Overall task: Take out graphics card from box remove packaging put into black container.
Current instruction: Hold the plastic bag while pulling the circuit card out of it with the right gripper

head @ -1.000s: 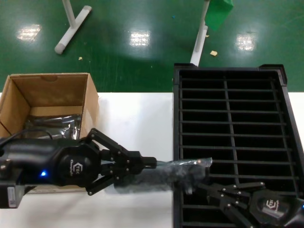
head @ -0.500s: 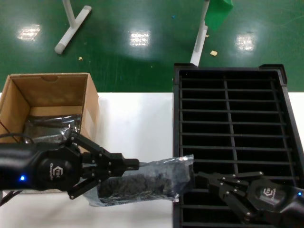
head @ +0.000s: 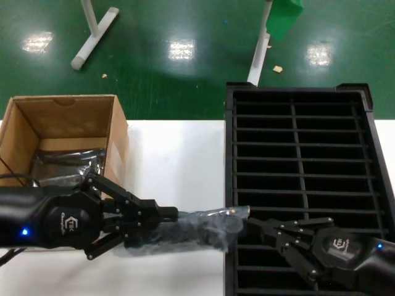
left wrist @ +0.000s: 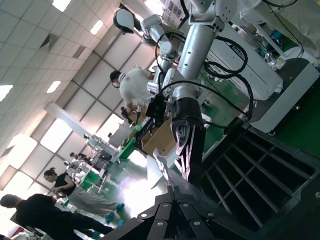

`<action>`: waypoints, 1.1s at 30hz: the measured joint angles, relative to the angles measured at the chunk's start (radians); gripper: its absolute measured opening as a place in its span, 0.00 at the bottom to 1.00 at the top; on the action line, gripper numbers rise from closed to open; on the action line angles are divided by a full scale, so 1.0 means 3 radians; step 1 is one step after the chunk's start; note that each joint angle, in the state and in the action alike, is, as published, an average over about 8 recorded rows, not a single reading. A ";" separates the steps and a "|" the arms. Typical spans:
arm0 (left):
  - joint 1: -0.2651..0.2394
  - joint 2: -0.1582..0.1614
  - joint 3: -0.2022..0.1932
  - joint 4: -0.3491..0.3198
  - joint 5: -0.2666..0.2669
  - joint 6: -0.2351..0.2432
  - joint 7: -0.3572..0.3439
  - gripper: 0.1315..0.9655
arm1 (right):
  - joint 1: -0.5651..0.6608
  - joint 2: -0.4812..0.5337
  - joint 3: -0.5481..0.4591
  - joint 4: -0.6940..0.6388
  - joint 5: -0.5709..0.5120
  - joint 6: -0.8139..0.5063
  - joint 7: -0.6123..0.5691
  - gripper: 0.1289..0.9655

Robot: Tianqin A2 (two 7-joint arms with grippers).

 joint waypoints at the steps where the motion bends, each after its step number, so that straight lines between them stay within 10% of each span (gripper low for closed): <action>1: -0.0006 0.0005 0.0003 0.0000 0.0003 0.0000 -0.0004 0.01 | 0.0003 -0.0004 -0.0001 -0.0002 0.0000 0.0002 -0.0001 0.02; 33: -0.0111 0.0296 0.0021 0.0004 0.0191 -0.0002 -0.0081 0.01 | -0.0024 -0.0047 0.0042 -0.0036 0.0035 0.0034 -0.0023 0.02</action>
